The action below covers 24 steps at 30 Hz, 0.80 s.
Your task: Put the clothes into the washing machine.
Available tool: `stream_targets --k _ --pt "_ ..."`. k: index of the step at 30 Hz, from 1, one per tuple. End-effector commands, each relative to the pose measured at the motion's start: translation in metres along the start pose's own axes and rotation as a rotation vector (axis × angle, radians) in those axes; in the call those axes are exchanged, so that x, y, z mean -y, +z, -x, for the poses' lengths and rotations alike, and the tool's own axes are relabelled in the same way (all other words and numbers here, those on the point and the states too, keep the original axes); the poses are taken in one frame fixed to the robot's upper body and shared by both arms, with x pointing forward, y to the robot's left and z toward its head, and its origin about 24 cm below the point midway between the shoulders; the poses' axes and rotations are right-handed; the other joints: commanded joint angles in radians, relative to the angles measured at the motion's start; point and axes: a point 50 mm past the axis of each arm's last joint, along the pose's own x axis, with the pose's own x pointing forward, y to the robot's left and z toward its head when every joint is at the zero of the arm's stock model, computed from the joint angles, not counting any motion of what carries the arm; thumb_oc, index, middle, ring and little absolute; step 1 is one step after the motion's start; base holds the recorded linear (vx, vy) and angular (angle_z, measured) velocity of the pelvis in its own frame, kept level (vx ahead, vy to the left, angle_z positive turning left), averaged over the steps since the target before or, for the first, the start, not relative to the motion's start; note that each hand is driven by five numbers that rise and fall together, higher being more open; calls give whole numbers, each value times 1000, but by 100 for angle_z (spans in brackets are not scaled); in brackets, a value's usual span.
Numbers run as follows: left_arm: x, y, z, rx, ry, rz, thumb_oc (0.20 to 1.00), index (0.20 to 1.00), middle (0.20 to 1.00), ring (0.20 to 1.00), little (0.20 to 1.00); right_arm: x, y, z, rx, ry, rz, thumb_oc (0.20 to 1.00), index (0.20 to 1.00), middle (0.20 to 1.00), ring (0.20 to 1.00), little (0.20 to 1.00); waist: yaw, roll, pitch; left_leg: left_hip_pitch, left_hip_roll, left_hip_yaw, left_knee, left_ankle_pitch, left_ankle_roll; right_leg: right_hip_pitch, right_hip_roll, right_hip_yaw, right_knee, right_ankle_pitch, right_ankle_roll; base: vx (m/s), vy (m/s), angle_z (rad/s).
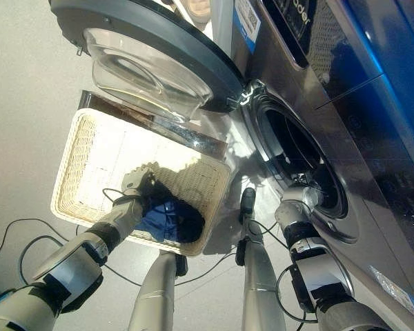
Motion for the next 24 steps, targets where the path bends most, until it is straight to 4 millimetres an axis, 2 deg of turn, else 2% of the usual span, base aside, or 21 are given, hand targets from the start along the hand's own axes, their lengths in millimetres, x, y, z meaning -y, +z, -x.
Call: stream_targets --k 1,8,11,16,17,18,19,21,24 --pt "-24 8 -5 27 214 232 200 200 200 200 200 0 13 -1 62 17 -3 1000 1000 1000 1000 1000 34 23 3 -2 -18 45 -4 1 -42 10 -12 -33 130 -80 112 0 0 0" --pt "-44 30 -2 116 414 453 200 200 200 200 200 2 14 0 62 -5 -9 1000 1000 1000 1000 1000 51 24 3 -5 -20 36 4 -6 -37 8 -16 -45 148 -91 107 4 -14 3" --pt "-53 39 -1 163 495 464 200 200 200 200 200 2 16 0 64 -10 -7 1000 1000 1000 1000 1000 57 22 3 -3 -20 32 3 -8 -36 11 -18 -50 153 -94 107 2 -20 2" --pt "-54 36 -3 165 471 404 200 200 200 200 200 7 17 -2 64 -17 3 1000 1000 1000 1000 1000 58 22 3 0 -19 30 3 -11 -35 11 -22 -56 159 -97 107 -1 -4 1" --pt "-51 35 -4 162 431 367 304 304 304 304 304 8 17 -2 62 -17 6 1000 1000 1000 1000 1000 57 22 3 -1 -19 29 4 -11 -35 11 -22 -55 160 -98 107 0 0 0" --pt "-44 31 -4 163 359 262 1000 1000 1000 1000 1000 11 15 -3 55 -15 13 1000 1000 1000 1000 1000 55 21 3 8 -19 31 4 -15 -36 19 -21 -55 161 -105 109 0 0 0" --pt "-44 31 -5 168 349 235 1000 1000 1000 1000 1000 9 16 -3 55 -10 10 1000 1000 1000 1000 1000 55 22 3 -2 -18 32 2 -8 -35 10 -20 -56 158 -97 107 0 0 0" --pt "-37 26 -5 233 266 14 1000 1000 1000 1000 1000 18 18 -7 48 -10 24 1000 1000 1000 1000 1000 50 24 3 9 -16 39 -4 -11 -36 19 -21 -57 152 -100 110 0 0 0" --pt "-30 22 -3 294 200 -147 1000 1000 1000 1000 1000 25 20 -9 43 -7 31 1000 1000 1000 1000 1000 46 26 3 6 -12 46 -3 -11 -35 17 -22 -56 149 -98 112 0 0 0"
